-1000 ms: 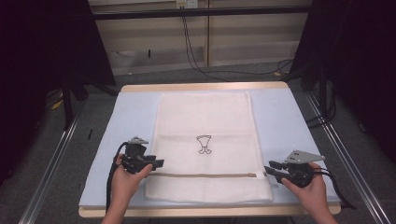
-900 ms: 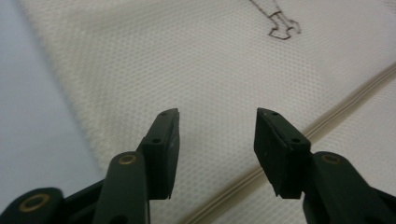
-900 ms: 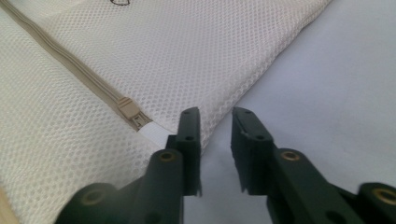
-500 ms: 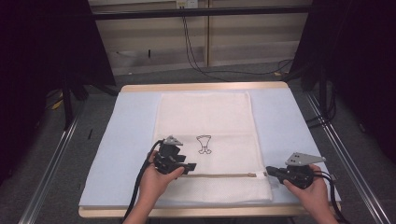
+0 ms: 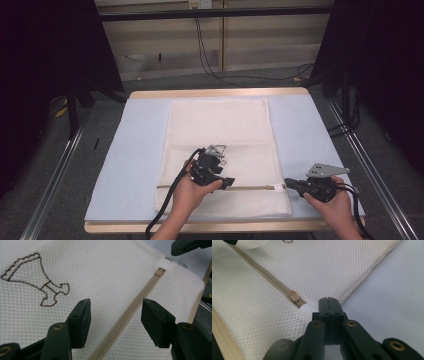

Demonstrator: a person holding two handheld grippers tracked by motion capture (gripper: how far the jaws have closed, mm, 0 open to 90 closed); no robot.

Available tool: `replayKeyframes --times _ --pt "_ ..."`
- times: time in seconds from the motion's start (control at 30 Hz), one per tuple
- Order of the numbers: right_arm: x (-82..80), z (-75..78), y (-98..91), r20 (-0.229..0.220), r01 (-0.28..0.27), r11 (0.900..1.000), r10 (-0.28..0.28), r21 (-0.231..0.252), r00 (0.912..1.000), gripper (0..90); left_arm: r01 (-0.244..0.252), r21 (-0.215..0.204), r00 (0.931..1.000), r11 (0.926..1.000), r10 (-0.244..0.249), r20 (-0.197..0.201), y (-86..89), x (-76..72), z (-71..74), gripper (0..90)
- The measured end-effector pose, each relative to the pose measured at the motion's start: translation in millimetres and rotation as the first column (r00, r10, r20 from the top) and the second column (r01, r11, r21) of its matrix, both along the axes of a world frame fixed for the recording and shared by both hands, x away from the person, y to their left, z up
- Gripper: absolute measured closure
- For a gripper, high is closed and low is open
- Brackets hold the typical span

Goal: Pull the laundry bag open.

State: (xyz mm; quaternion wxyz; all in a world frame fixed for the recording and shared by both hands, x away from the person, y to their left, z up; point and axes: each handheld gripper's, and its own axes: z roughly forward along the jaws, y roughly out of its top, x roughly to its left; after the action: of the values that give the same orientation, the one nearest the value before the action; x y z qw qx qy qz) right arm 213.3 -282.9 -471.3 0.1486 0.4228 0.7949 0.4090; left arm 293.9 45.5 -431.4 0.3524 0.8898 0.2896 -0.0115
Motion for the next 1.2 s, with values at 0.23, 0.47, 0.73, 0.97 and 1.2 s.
replayKeyframes --times 0.23,0.47,0.73,0.97,1.2 --pt "-0.3 0.1 3.0 -0.004 -0.011 0.9999 0.011 0.007 0.9999 90.0 0.026 -0.041 0.9977 0.9988 -0.028 -0.062 -16.5 -2.1 -3.6 41.9" --pt "-1.4 0.5 7.7 0.005 -0.031 0.9994 0.031 0.014 0.9995 90.0 0.022 -0.140 0.9850 0.9900 -0.045 -0.167 -47.1 -0.9 -11.5 53.0" --pt "0.2 -2.9 14.4 0.000 -0.060 0.9982 0.060 -0.005 0.9982 90.0 -0.022 -0.150 0.9597 0.9885 -0.021 -0.280 -66.9 2.0 -23.4 62.6" --pt "0.9 -4.9 15.4 -0.008 -0.063 0.9979 0.063 -0.016 0.9980 90.0 -0.051 -0.138 0.9397 0.9891 0.001 -0.342 -79.8 5.2 -28.7 66.1" --pt "0.0 -9.2 17.0 -0.028 -0.069 0.9970 0.068 -0.037 0.9973 90.0 -0.066 -0.101 0.9314 0.9927 0.025 -0.363 -93.2 7.9 -35.8 66.9"
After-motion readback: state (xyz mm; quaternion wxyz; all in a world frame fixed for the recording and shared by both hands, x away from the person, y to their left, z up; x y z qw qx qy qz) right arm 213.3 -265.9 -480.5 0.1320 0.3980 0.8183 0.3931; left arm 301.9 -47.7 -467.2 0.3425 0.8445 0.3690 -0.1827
